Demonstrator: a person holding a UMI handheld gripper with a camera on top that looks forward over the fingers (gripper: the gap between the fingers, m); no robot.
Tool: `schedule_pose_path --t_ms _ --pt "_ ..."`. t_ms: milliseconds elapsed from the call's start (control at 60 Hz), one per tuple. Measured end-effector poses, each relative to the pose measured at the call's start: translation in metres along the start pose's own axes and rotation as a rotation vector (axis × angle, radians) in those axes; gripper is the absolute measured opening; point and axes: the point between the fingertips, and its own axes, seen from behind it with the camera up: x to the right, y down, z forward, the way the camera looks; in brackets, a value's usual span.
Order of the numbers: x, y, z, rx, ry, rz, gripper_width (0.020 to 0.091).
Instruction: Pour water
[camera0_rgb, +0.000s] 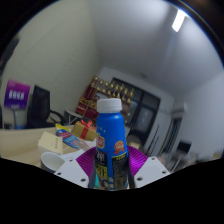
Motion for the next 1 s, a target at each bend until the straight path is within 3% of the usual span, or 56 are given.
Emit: schedule_pose_path --t_ms 67,267,433,467,533,650,733,800,1000 --pt "0.006 0.018 0.008 -0.059 -0.02 0.156 0.0456" --pt "0.029 0.077 0.014 -0.145 0.027 0.311 0.046" --pt "0.037 0.114 0.013 -0.182 0.064 0.365 0.0489" --pt "0.047 0.114 0.009 -0.141 0.062 0.38 0.0472" --pt "0.052 0.118 0.005 -0.144 0.067 0.439 0.0493" --pt "0.051 0.119 0.004 -0.165 0.021 0.44 0.0604" --pt "0.047 0.136 -0.004 -0.273 -0.017 0.404 0.0735" --pt "0.043 0.143 -0.016 -0.314 -0.052 0.399 0.0823" --pt "0.056 0.118 -0.095 -0.347 -0.078 0.414 0.083"
